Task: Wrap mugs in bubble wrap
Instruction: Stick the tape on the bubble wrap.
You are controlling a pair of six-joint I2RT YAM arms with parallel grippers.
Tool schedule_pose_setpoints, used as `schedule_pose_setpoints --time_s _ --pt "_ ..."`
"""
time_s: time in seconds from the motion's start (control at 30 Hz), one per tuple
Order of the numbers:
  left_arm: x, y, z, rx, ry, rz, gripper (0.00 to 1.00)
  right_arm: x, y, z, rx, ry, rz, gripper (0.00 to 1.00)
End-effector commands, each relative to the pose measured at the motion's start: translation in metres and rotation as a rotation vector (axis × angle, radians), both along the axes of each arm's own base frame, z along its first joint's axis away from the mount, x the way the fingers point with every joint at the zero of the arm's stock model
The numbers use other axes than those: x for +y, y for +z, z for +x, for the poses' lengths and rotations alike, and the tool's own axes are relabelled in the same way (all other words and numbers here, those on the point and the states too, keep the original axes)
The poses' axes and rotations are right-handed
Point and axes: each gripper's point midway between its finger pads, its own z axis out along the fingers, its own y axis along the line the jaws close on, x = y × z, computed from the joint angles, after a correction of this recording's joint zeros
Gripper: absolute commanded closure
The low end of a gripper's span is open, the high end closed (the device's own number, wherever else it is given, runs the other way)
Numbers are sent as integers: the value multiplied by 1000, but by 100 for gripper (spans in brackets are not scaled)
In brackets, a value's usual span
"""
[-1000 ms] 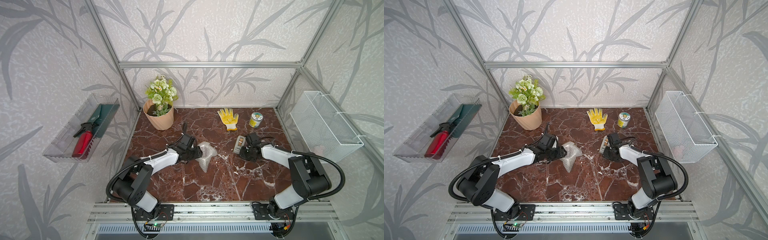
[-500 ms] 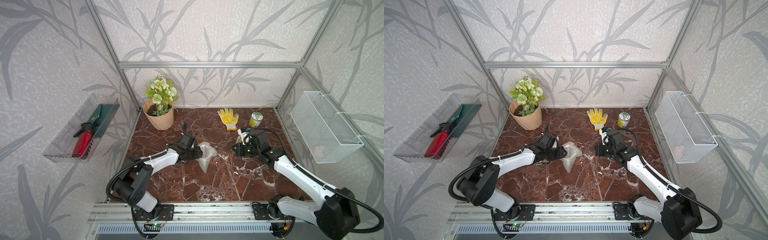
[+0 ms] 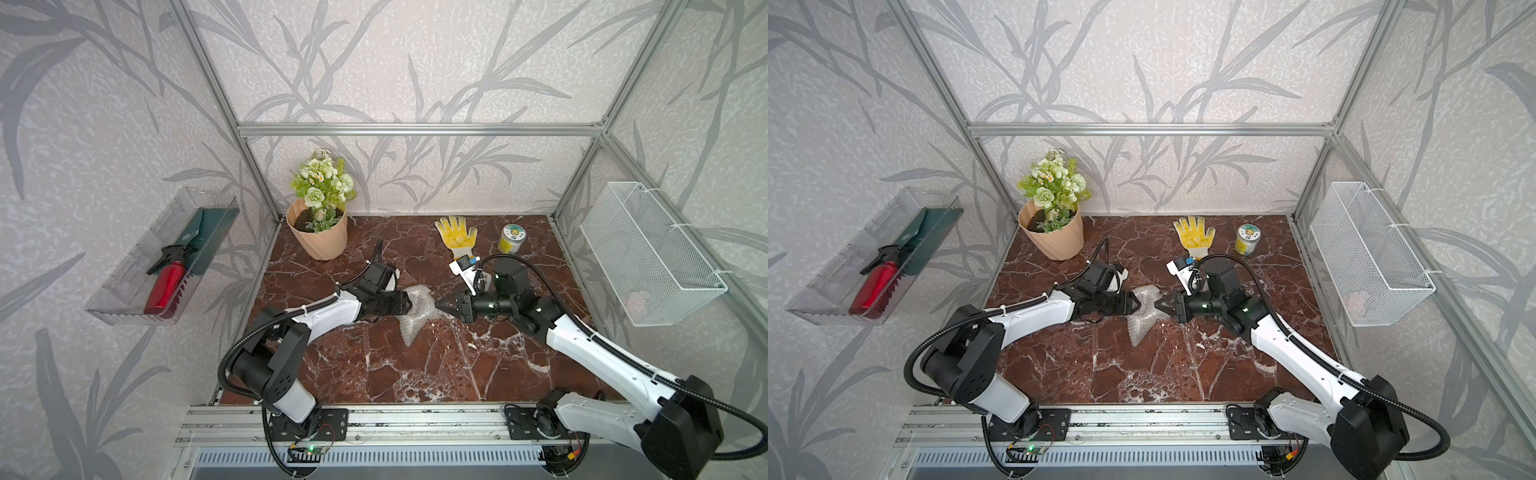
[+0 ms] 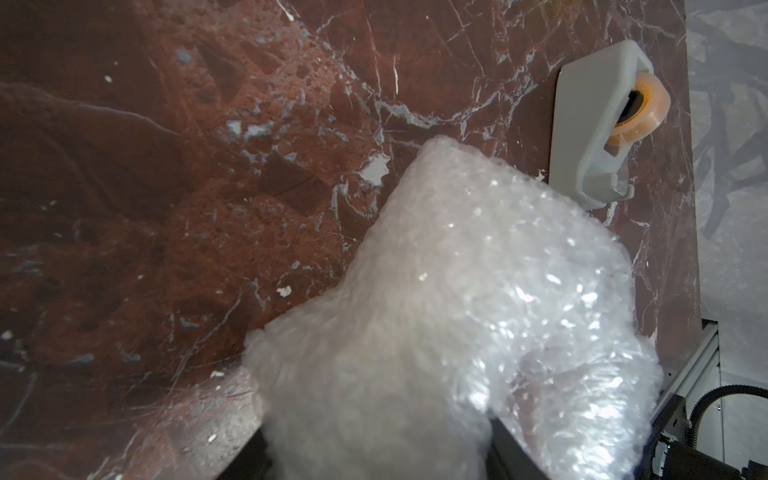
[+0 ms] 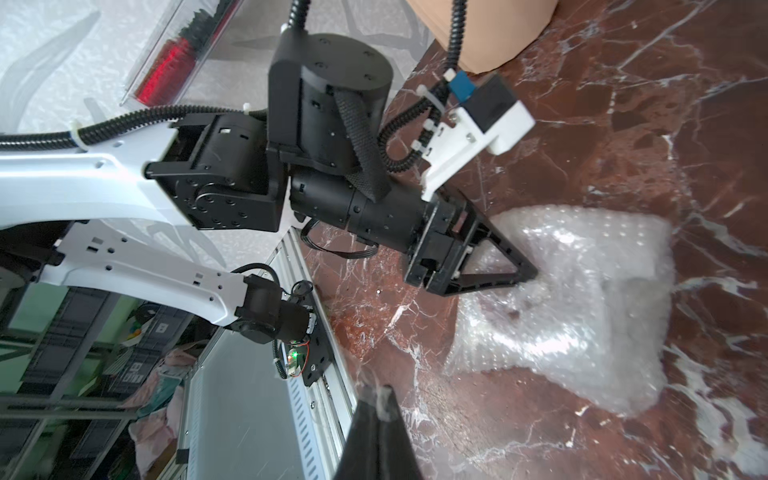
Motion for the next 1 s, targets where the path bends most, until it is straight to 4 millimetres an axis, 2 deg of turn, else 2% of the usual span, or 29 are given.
schedule_pose_setpoints --time_s 0.0,0.2,0.5,0.63,0.8,0.97 --pt "-11 9 4 -34 -67 -30 43 17 0 -3 9 85 51 100" --pt "-14 7 5 -32 -70 -40 43 38 -17 3 44 139 50 100" --pt "-15 6 5 -33 -71 -49 43 50 -45 21 52 143 20 100" --pt "-16 5 4 -29 -70 -52 43 54 -56 38 53 125 32 100" --pt "-15 3 3 -24 -68 -52 43 54 -61 64 52 74 73 100" --pt "-15 4 3 -22 -65 -55 43 52 -65 81 49 43 85 100"
